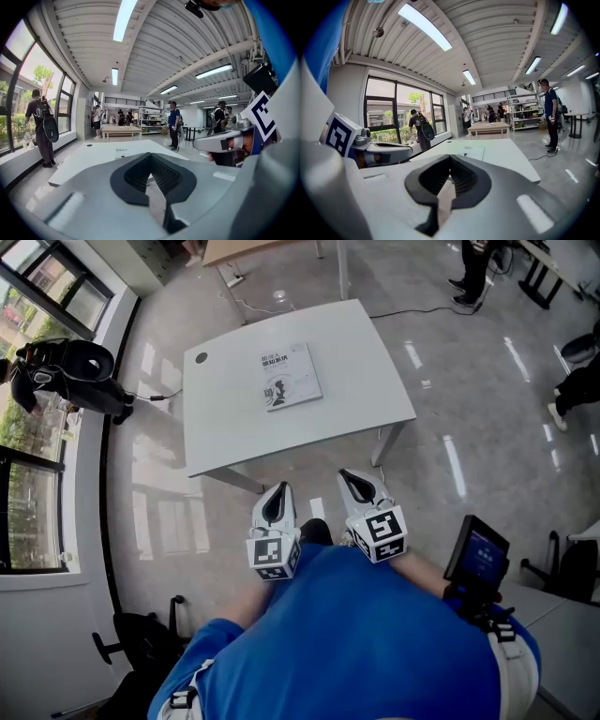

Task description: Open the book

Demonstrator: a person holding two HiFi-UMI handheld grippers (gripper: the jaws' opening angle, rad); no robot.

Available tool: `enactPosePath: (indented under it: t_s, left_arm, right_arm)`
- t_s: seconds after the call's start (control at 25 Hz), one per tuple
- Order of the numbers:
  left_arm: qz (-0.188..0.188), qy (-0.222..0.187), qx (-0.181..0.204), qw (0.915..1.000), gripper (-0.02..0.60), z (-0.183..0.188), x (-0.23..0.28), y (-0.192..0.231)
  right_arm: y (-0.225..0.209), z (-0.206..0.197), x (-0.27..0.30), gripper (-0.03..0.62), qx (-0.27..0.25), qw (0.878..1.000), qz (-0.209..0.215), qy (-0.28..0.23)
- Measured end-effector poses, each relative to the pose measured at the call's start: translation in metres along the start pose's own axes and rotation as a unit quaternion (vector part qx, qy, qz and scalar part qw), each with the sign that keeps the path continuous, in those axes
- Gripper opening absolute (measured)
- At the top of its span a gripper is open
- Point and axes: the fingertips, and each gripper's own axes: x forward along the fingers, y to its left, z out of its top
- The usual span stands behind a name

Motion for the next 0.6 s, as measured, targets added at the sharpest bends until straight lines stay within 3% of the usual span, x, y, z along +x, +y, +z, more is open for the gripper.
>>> enactPosePath:
  t_s: [0.28, 0.6]
  left_arm:
    - [0.022, 0.013, -0.014, 0.9996, 0.008, -0.029, 0.058, 0.035]
    - [0.007, 0.028, -0.025, 0.9993, 0.007, -0.015, 0.061, 0.052]
  right_arm:
    - [-0.026, -0.024, 0.067, 0.003, 0.005, 1.0, 0.02, 0.023]
    - [-0.019, -0.005, 0.084, 0.003, 0.0, 0.999, 0.014, 0.048]
